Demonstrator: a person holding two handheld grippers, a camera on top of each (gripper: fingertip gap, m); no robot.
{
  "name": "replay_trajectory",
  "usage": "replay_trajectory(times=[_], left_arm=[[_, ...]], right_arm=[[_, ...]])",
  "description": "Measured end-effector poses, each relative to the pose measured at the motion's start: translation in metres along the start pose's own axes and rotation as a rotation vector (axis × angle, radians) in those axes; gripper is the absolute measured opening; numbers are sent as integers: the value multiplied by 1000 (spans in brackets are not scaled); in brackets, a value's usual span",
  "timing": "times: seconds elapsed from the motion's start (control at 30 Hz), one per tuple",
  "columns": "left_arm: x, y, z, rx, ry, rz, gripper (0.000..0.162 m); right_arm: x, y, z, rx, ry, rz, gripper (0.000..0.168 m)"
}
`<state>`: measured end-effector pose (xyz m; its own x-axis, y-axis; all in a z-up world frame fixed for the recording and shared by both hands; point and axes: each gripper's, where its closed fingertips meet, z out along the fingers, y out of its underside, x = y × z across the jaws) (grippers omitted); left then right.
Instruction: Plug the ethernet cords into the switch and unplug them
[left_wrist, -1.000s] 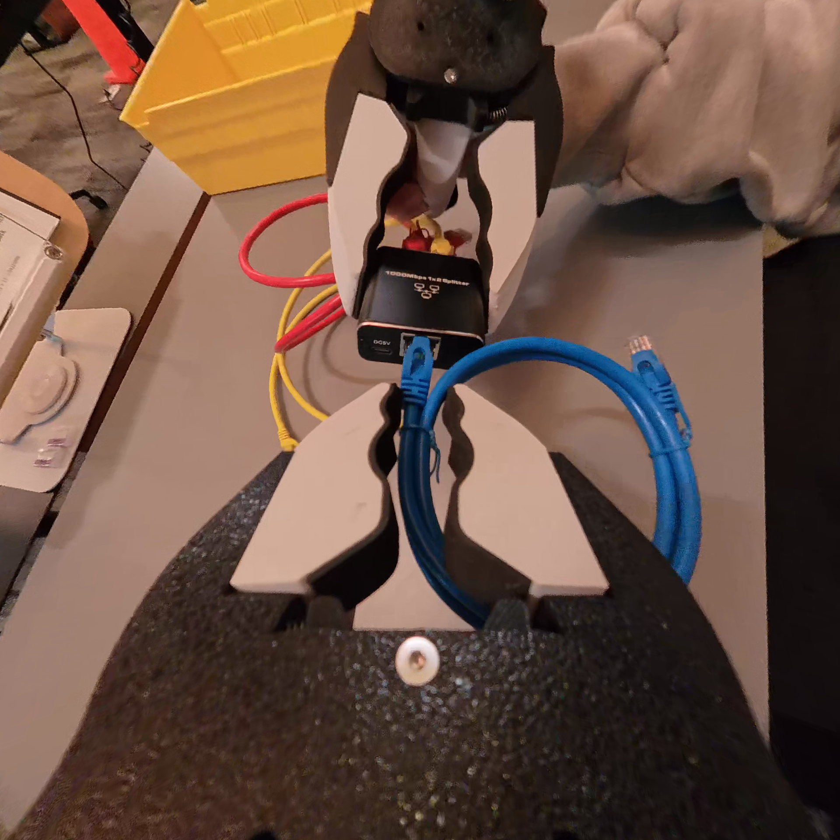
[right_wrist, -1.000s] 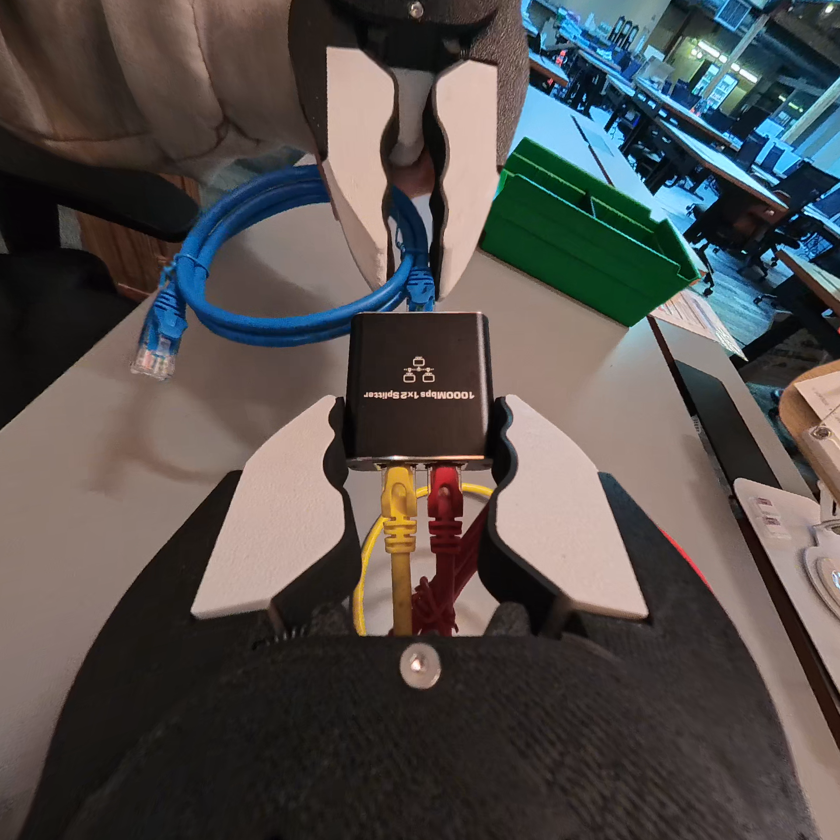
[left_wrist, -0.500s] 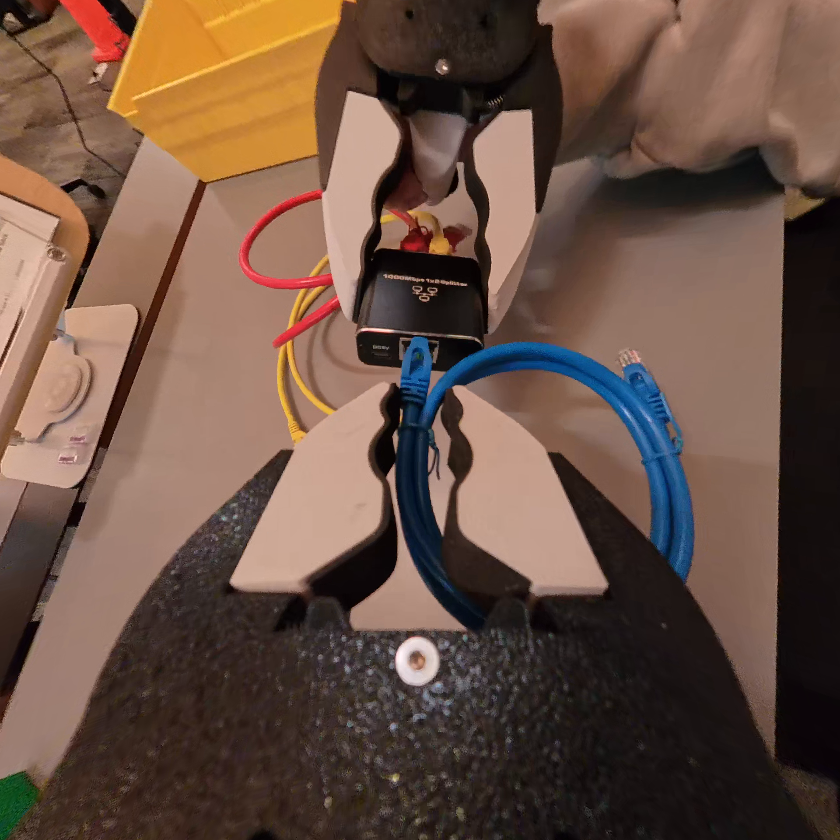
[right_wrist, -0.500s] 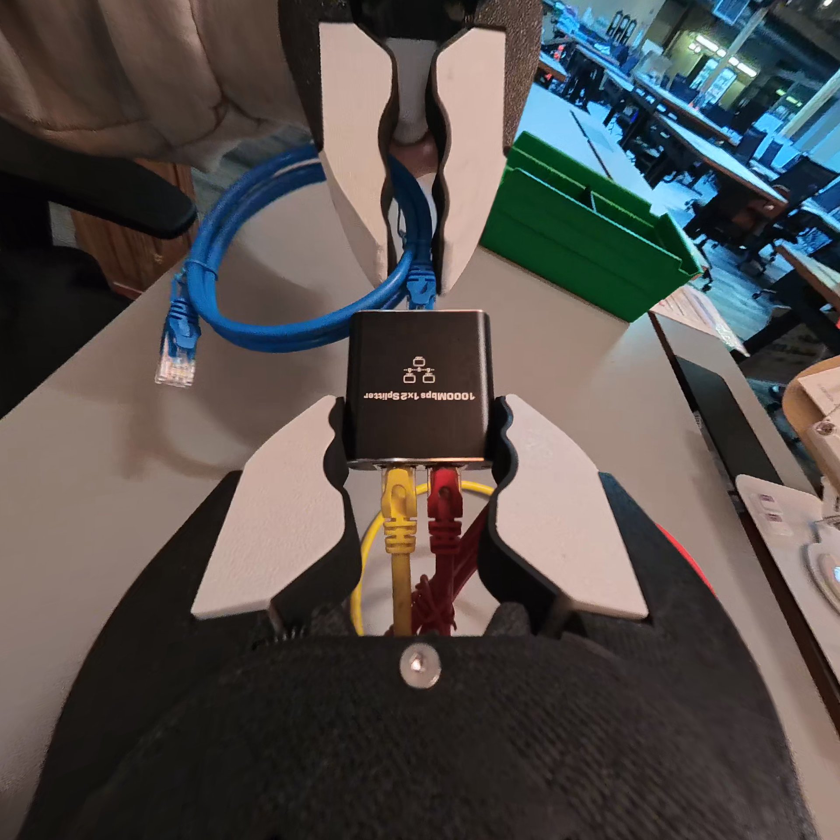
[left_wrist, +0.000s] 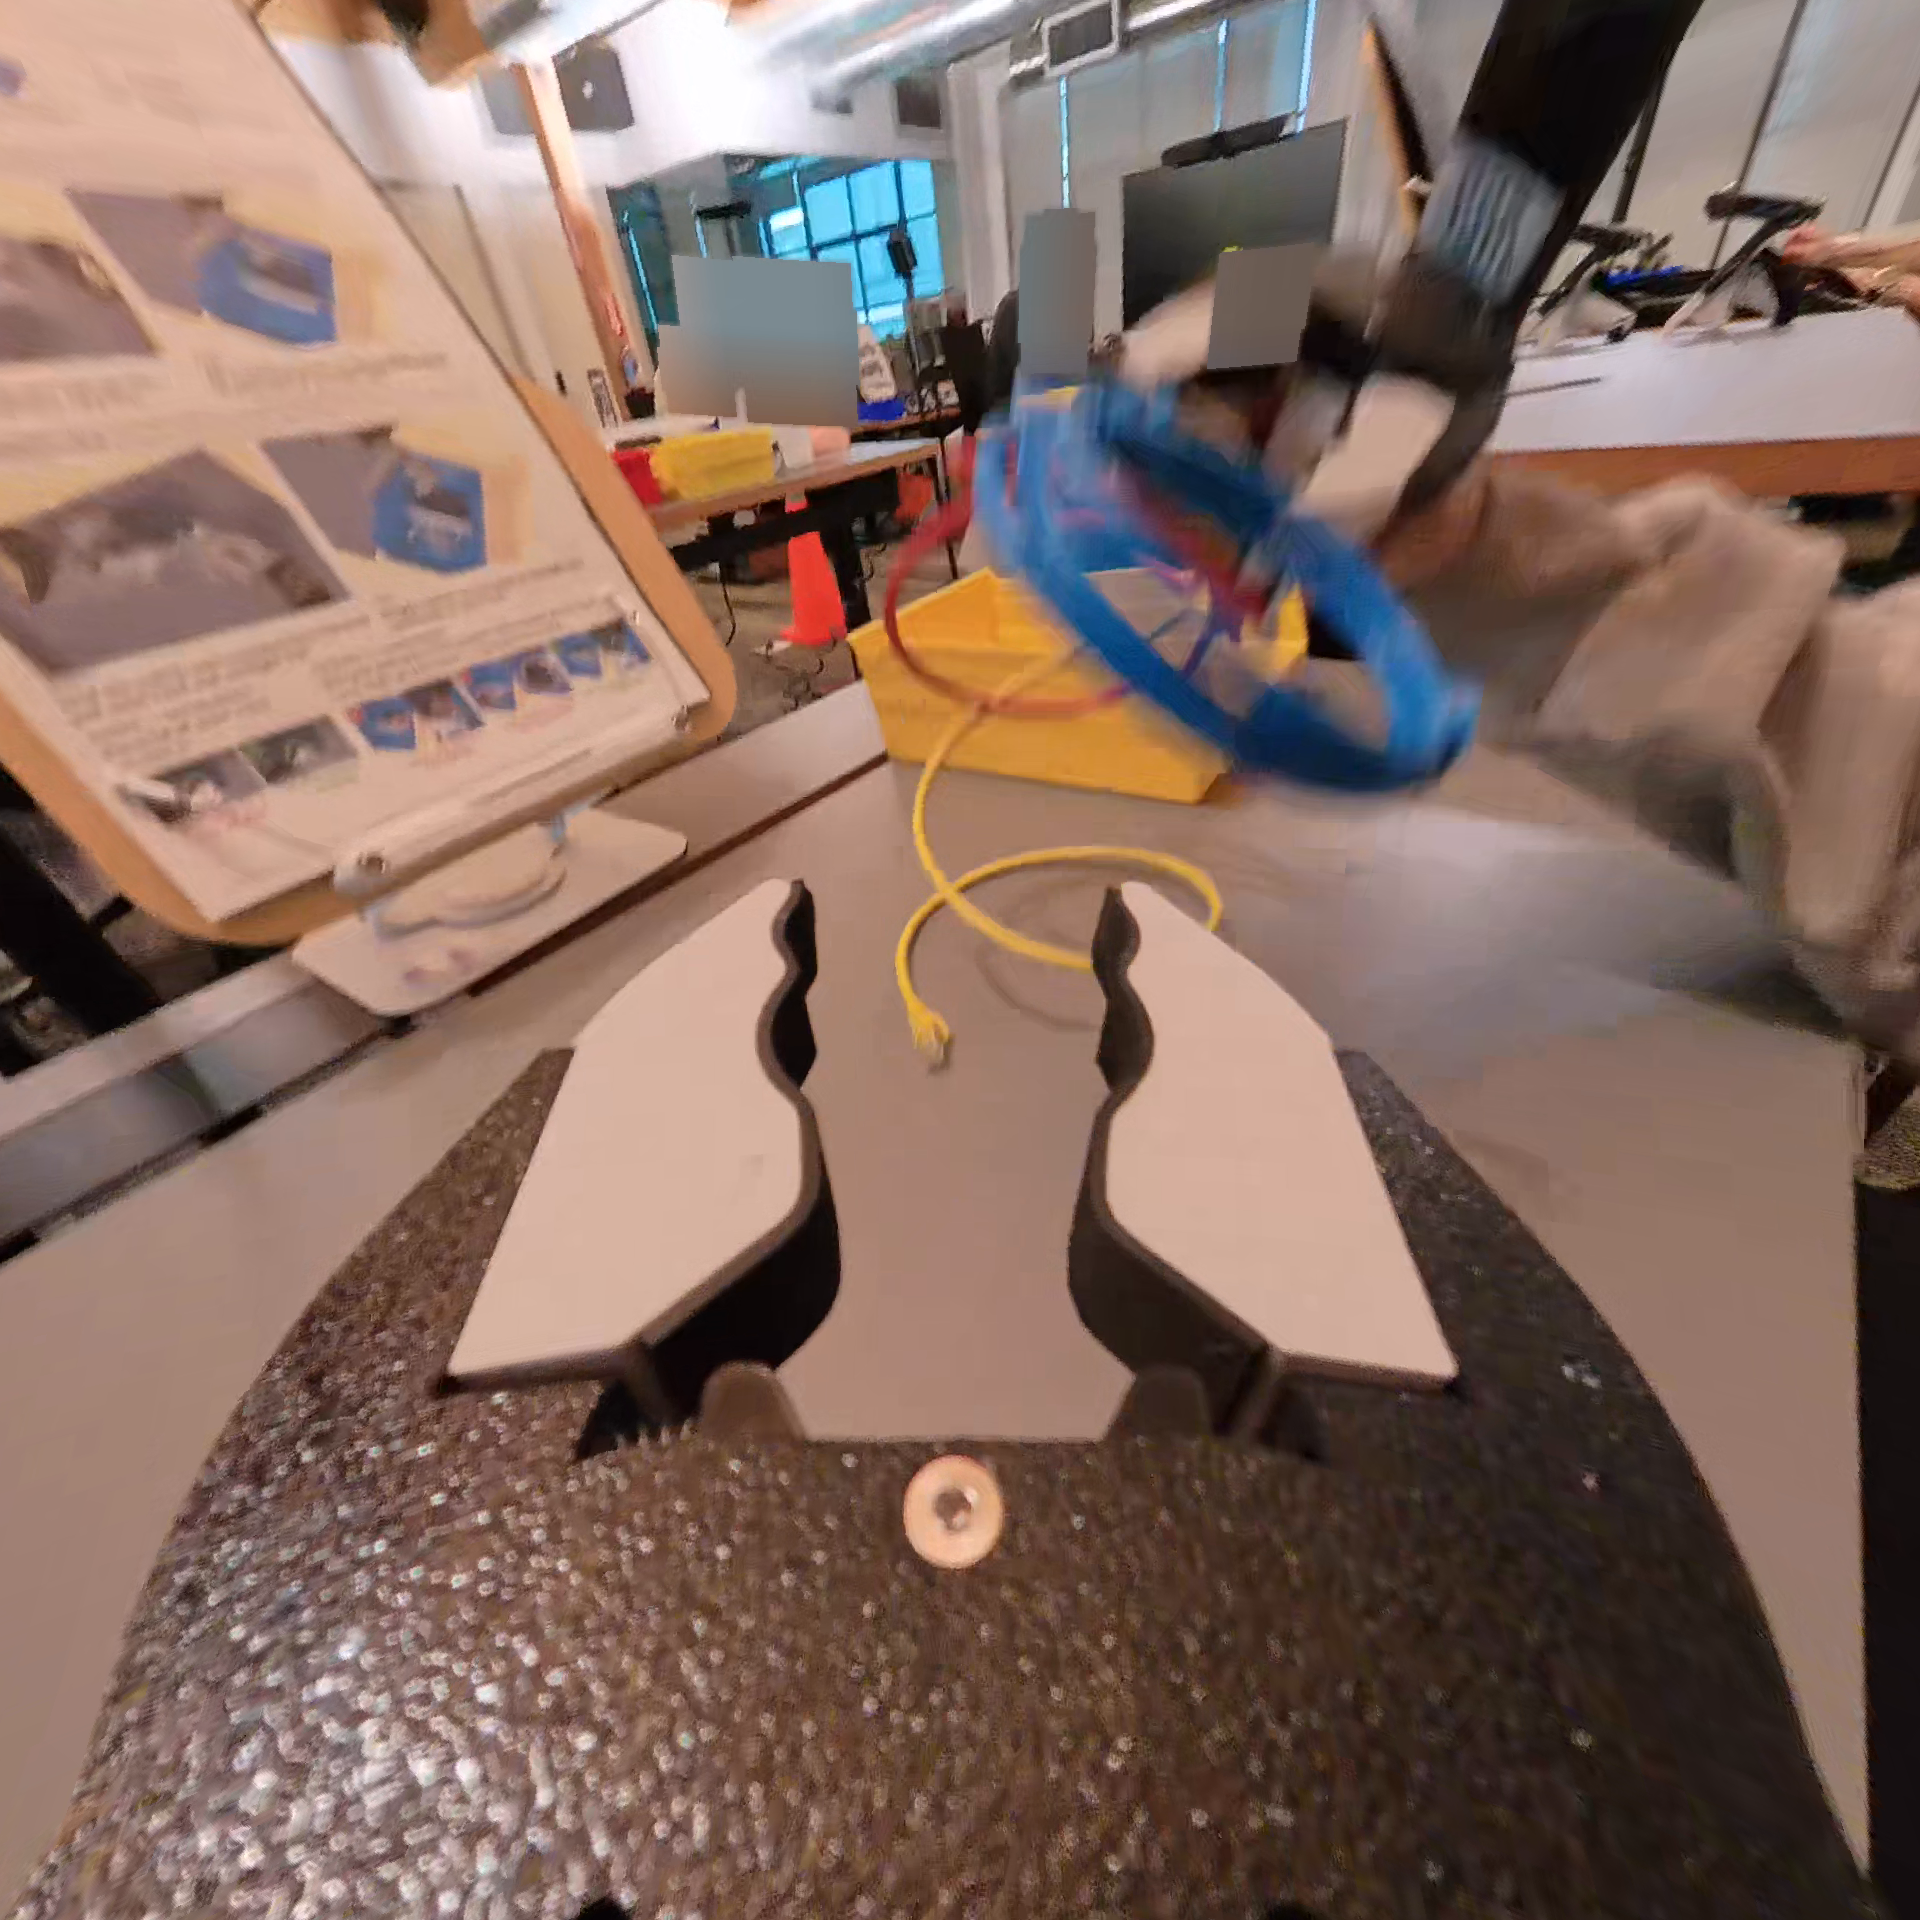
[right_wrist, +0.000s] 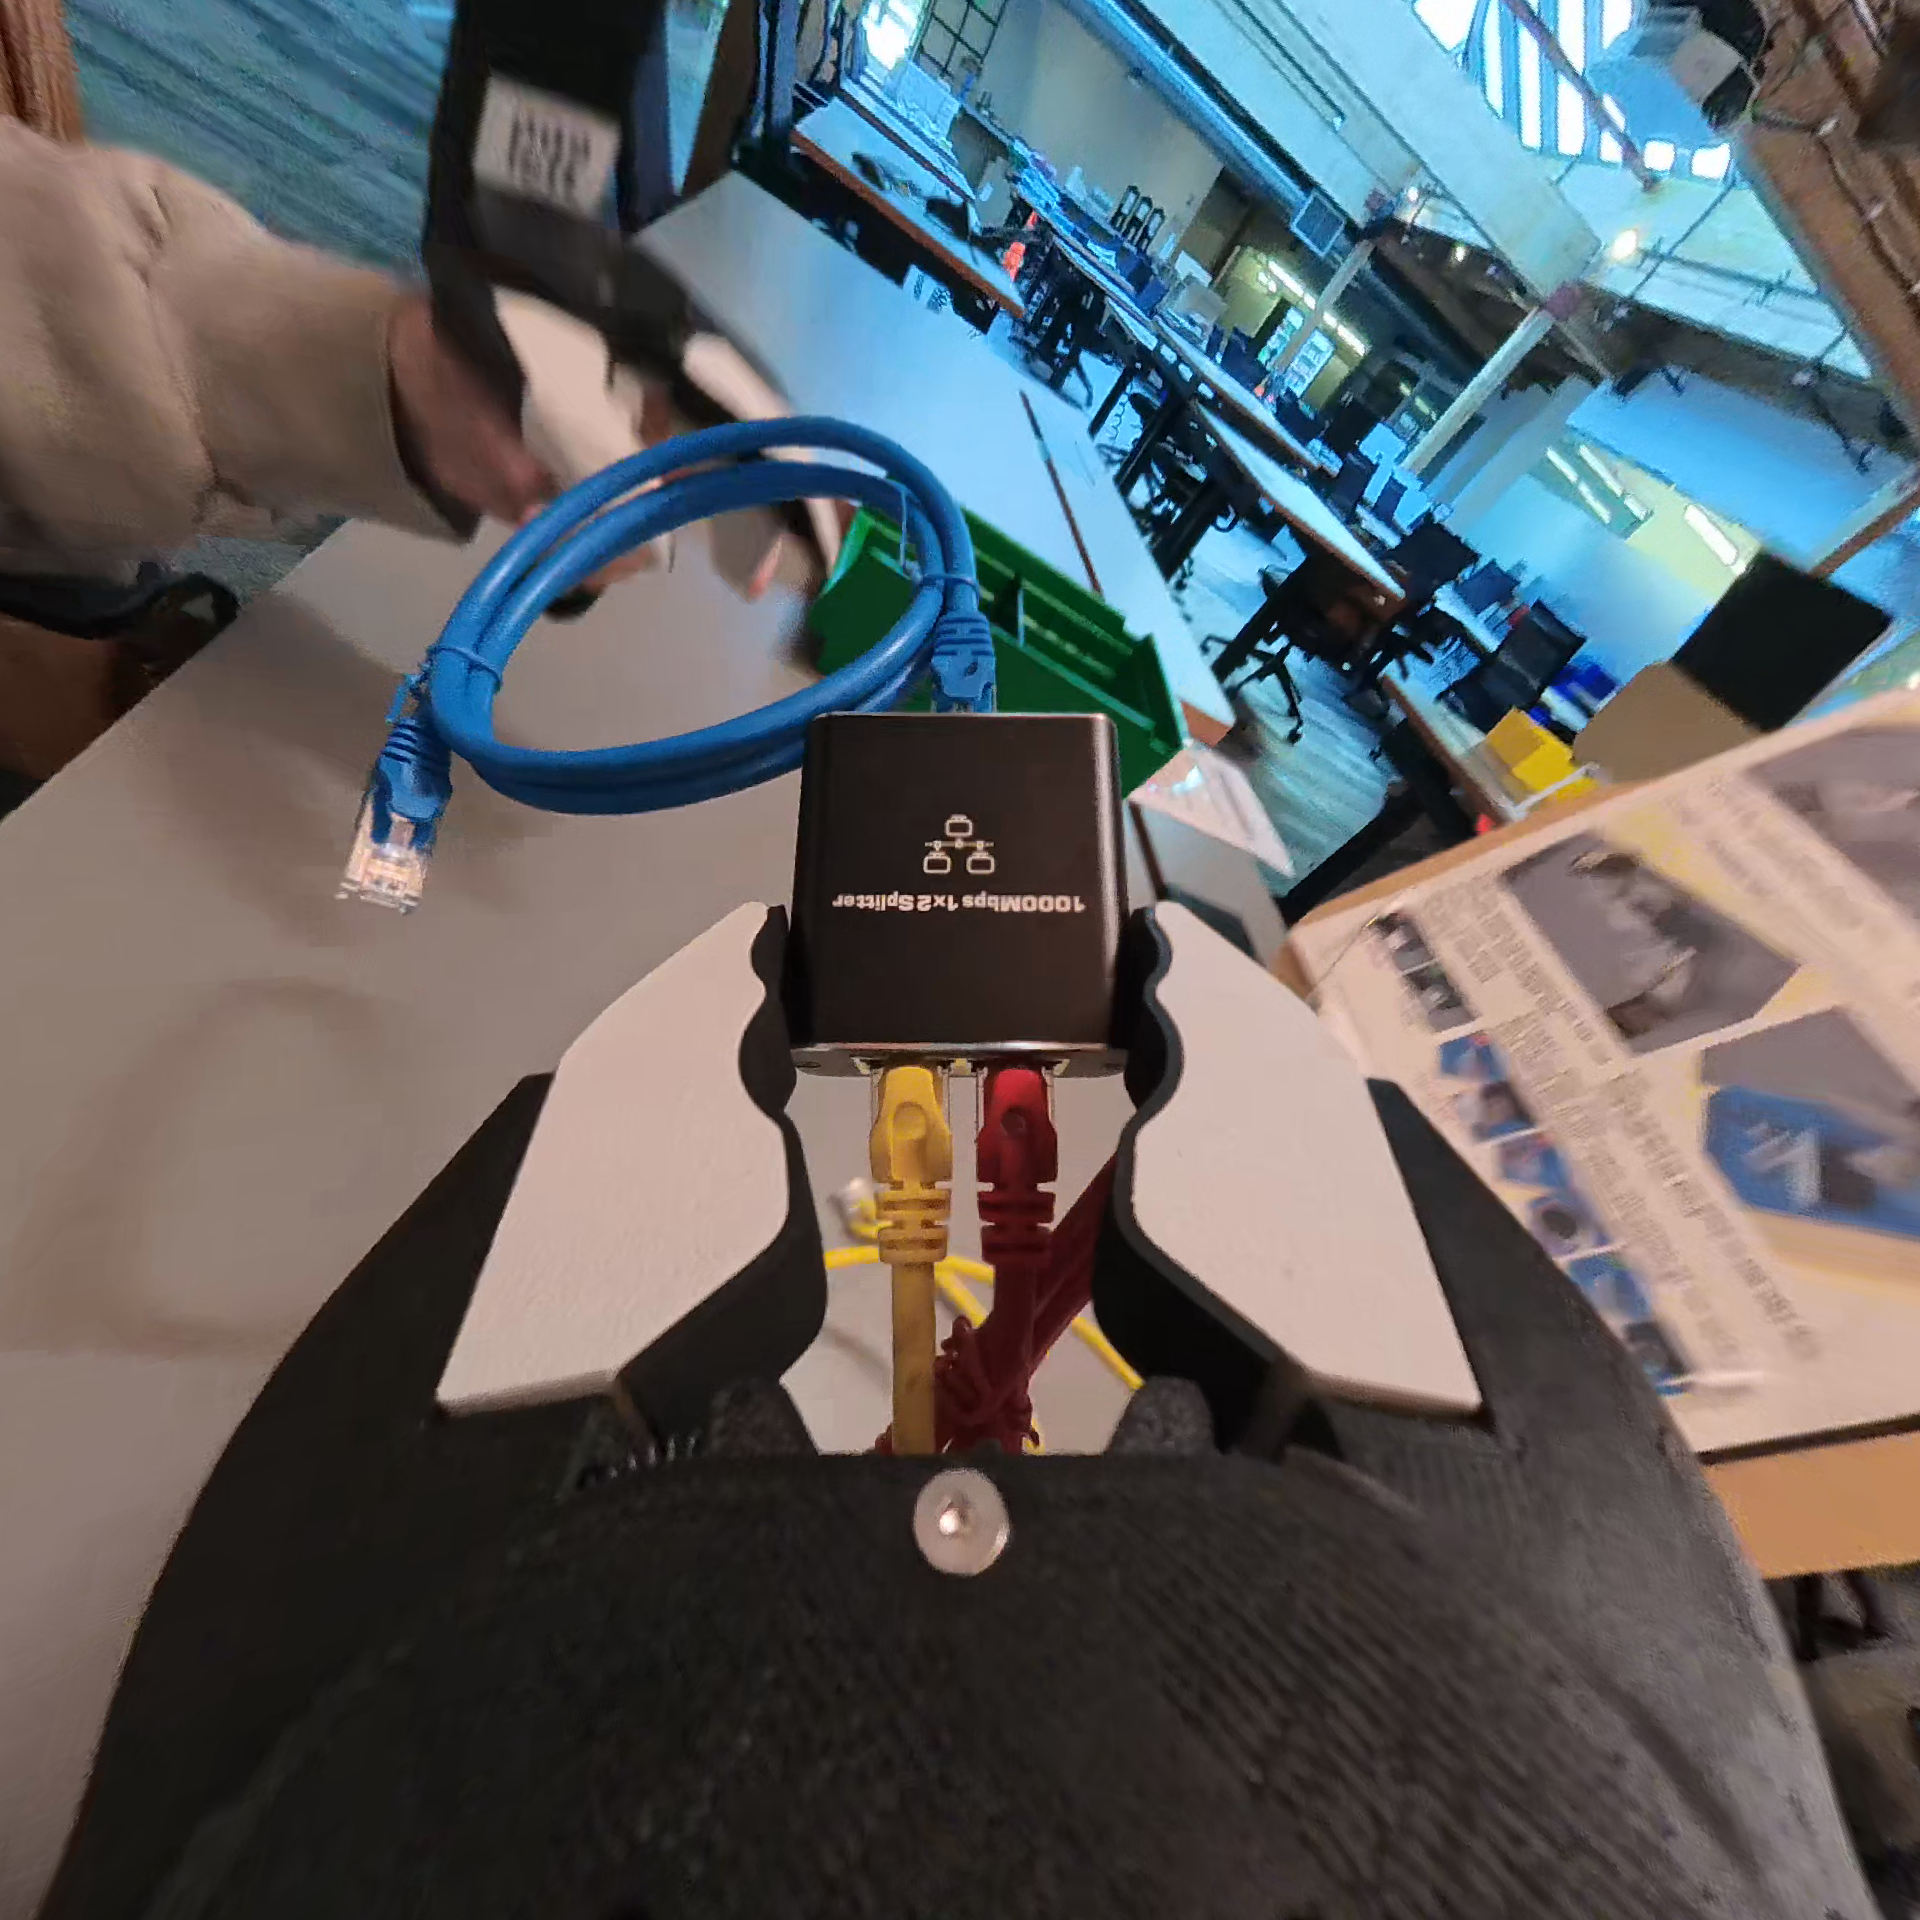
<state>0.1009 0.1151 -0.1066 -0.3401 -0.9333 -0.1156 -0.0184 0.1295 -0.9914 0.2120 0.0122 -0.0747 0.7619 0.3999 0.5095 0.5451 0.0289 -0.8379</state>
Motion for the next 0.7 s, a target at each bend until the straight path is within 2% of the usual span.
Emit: replay_trajectory(times=[0.03,0.17,0.3,0.43,0.5,0.57,0.7], left_arm=[[-2,12,2,-10,-5,-16,51],[-9,51,12,-1,0,-148,51],[-16,78,18,39,0,-257,46],[-22,83,13,95,29,-330,41],[-27,78,7,156,33,-364,35],[-32,75,2,201,33,-400,35],[-32,72,-1,229,54,-412,35]], right_arm=[[11,-17,-4,3,1,-31,63],[69,-82,-29,-5,41,-118,63],[138,-126,-71,-60,151,-162,64],[205,-160,-127,-153,313,-221,65],[234,-163,-156,-237,385,-222,63],[254,-149,-181,-327,421,-166,64],[269,-86,-211,-385,495,33,64]])
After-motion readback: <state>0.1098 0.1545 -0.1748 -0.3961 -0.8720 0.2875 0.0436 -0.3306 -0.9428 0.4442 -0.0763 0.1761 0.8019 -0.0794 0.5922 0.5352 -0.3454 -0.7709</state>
